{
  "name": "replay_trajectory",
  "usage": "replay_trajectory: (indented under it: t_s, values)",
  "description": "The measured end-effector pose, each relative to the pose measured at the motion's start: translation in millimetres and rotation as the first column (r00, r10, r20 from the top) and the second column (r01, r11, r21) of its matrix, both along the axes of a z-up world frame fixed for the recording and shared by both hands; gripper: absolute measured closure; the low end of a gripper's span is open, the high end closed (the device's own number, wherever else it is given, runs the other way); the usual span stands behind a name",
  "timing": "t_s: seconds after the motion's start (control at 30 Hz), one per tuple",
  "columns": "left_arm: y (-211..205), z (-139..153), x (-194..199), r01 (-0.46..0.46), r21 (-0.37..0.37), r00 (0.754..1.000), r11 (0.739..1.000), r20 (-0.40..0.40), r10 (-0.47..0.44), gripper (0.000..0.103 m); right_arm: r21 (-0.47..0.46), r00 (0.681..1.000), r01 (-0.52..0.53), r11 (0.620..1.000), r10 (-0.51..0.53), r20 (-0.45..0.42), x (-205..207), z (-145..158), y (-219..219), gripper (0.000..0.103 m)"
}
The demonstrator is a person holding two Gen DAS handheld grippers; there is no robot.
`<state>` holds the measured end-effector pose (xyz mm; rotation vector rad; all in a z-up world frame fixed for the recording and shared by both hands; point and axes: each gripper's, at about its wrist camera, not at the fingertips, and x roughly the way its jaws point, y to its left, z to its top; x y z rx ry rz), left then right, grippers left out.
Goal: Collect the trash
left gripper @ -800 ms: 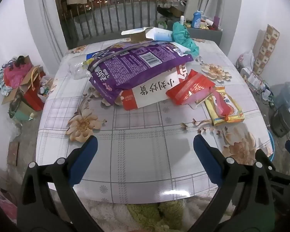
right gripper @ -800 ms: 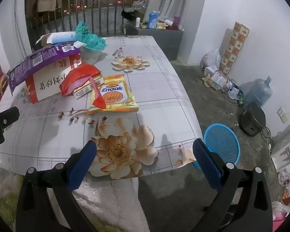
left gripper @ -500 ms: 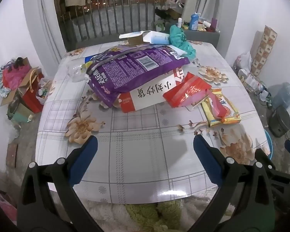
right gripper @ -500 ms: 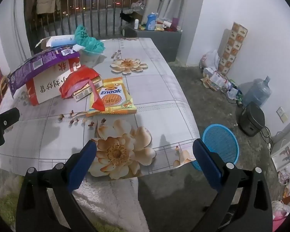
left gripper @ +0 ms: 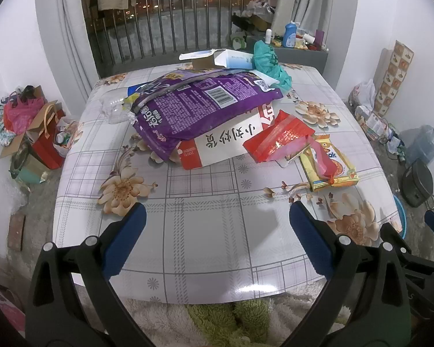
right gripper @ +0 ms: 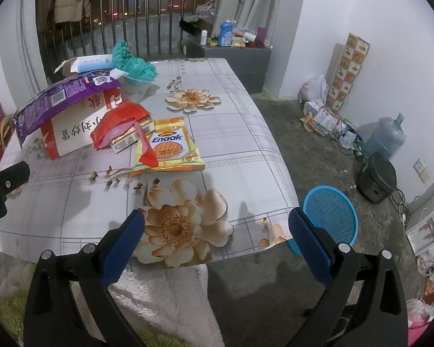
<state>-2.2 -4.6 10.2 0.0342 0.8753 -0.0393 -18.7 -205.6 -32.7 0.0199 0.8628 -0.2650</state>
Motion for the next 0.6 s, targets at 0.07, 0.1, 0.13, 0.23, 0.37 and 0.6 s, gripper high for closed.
replay_trajectory:
  t_s: [0.07,0.1,0.13,0.23,0.37,0.6]
  values:
    - [0.1,-0.2,-0.3,-0.001,0.000,1.000,1.000,0.001,0.001,0.008,0.001,1.000,0.000,1.000,0.000,0.001,0.1,-0.8,0.3,0.006]
    - [0.1,-0.2,-0.3,-0.001,-0.001,1.000,1.000,0.001,0.001,0.008,0.000,1.000,0.000,1.000,0.000,0.001,0.0,-1.0,0.4,0.006]
    - [0.2,-0.3,-0.3,-0.001,-0.001,1.000,1.000,0.001,0.001,0.008,0.001,1.000,0.000,1.000,0.000,0.002,-0.1,-1.0,0.4,0.006]
    - [1.0,-0.7,-0.7,-0.001,-0.003,1.000,1.000,0.002,0.001,0.008,0.001,1.000,0.001,1.000,-0.001,0.002,0.1,-1.4,0.3,0.006]
    - [1.4,-1.0,-0.9,0.000,-0.002,1.000,1.000,0.003,0.000,0.008,0.002,1.000,0.001,1.000,-0.001,0.002,0.5,-1.8,0.1,0.006]
    - [2.6,-1.7,-1.0,0.001,-0.005,1.000,1.000,0.002,-0.001,0.008,0.002,1.000,0.002,1.000,-0.002,0.002,0.4,-2.1,0.1,0.006]
